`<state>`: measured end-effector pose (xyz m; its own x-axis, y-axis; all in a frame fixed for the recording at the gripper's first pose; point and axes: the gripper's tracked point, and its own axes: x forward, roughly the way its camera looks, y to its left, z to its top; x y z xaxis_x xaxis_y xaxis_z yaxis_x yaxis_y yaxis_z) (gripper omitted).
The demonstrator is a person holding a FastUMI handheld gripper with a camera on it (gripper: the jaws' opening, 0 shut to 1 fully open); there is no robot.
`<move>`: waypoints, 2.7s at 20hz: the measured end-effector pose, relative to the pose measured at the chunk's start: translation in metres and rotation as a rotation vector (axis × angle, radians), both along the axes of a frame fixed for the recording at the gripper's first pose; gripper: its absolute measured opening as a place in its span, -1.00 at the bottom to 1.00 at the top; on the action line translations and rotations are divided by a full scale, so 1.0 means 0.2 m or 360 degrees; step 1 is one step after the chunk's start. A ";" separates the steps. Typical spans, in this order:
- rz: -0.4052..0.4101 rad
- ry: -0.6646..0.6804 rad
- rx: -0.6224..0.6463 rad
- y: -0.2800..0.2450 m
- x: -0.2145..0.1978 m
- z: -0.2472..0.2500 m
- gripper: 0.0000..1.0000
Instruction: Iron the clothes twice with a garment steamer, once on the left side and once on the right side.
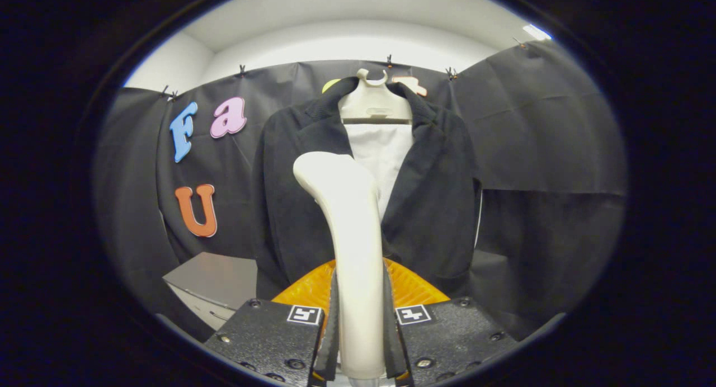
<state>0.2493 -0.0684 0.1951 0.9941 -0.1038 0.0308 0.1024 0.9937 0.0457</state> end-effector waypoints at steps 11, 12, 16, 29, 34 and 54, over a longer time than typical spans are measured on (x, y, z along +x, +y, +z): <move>-0.0094 0.0083 -0.0135 0.03 0.16 -0.11 -0.30; -0.0096 0.0093 -0.0136 0.02 0.16 -0.12 -0.30; -0.0105 0.0129 -0.0148 -0.01 0.13 -0.23 -0.30; -0.0157 0.0248 -0.0193 -0.05 0.10 -0.55 -0.30; -0.0157 0.0329 -0.0177 -0.06 0.10 -0.71 -0.30; -0.0156 0.0628 -0.0145 -0.07 0.05 -1.33 -0.30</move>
<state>0.2594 -0.0823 -0.0716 0.9171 -0.2130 -0.3371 0.1886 0.9765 -0.1039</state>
